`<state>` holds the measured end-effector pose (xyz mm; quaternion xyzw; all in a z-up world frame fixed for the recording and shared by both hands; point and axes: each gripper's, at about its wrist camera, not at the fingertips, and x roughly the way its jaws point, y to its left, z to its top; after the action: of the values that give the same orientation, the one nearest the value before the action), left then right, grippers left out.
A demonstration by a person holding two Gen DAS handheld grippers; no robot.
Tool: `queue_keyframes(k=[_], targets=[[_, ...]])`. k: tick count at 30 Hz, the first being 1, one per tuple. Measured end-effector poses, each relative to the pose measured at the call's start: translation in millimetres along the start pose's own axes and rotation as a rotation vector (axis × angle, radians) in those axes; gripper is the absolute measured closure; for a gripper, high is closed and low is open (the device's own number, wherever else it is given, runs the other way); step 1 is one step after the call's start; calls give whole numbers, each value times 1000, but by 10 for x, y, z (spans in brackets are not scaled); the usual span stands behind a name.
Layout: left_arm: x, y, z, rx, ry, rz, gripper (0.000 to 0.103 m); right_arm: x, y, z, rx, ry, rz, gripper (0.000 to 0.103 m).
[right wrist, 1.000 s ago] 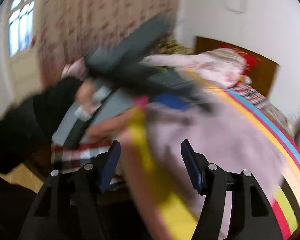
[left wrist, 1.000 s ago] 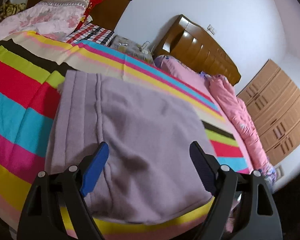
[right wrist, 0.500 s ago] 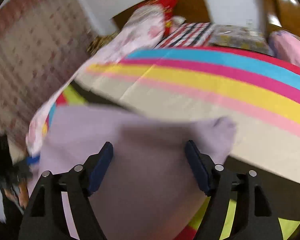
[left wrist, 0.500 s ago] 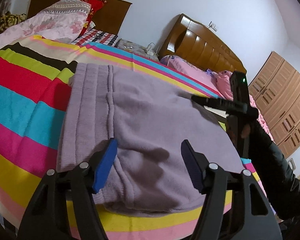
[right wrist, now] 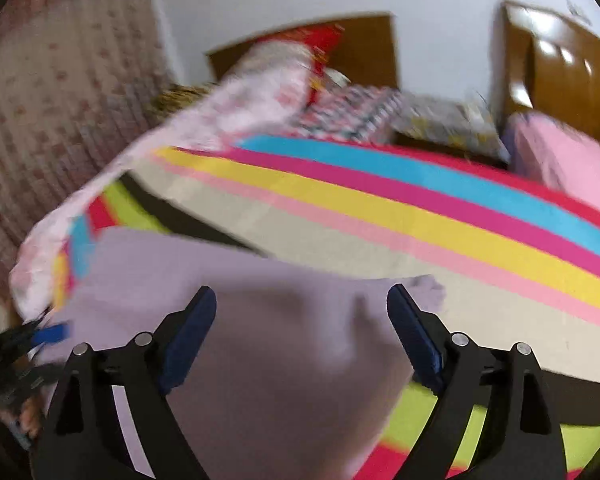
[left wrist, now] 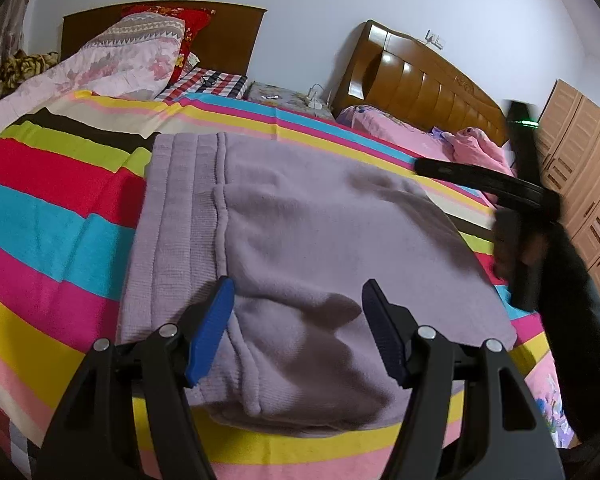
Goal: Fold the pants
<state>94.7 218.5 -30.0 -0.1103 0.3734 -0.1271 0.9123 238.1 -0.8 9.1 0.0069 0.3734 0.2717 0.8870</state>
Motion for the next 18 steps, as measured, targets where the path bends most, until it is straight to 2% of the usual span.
queue_keyframes(k=[3,8,10,15,18], targets=[[2,-16,-14,14,-9,11,37,-305,347,-288,-124,5,-25,15],[11,-76,-37,42,-15,52,37,-360,674,-873,-238,93,-142,15],[13,-90,-50,51,-17,62,37,-437,663,-1013,-203,47,-157,15],[17,-124,-79,64,-24,76,37,-491,591,-1089,-134,57,-155,15],[15,-167,-134,84,-45,82,37,-570,578,-1267,-95,52,-145,15]])
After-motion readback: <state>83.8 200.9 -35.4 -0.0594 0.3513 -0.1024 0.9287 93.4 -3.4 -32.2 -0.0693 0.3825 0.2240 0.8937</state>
